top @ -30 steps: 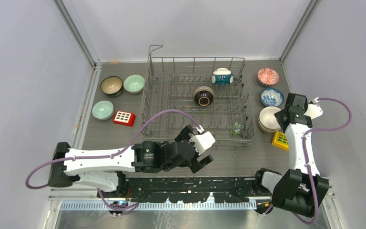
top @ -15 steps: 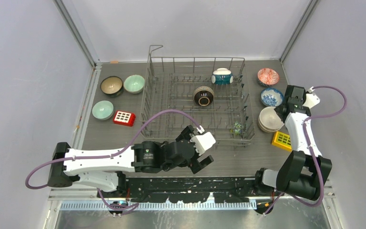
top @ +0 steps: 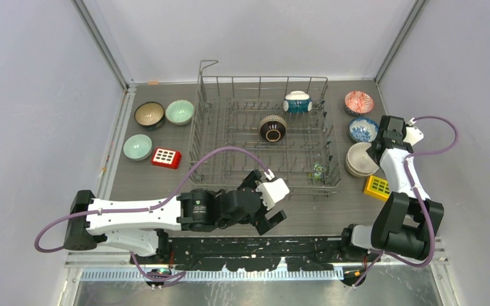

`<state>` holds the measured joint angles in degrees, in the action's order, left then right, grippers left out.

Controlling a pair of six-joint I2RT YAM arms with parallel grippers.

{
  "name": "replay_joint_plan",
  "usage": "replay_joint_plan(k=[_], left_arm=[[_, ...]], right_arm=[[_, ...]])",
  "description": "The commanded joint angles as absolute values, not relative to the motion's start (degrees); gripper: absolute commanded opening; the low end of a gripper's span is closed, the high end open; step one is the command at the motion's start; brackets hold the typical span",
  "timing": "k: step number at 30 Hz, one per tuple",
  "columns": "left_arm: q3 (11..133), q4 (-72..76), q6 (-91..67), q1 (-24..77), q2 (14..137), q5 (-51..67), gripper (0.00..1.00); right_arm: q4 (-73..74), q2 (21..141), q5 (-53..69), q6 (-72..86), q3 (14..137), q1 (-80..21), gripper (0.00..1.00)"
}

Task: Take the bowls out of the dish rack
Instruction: Place the bowl with the bowl.

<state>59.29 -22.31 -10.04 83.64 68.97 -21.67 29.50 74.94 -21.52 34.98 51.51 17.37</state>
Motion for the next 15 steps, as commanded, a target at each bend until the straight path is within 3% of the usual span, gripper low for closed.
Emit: replay_joint_plan(k=[1,15], left_arm=[[59.1,-18.5,-11.0,83.6,68.5,-20.7,1.00],[59.6,-18.6,-11.9,83.6,68.9,-19.6,1.00]], right_arm=[[27.0,75.2,-22.6,35.3,50.7,18.1,0.36],[28.2,73.0,-20.2,36.7,52.3,18.6,0.37]])
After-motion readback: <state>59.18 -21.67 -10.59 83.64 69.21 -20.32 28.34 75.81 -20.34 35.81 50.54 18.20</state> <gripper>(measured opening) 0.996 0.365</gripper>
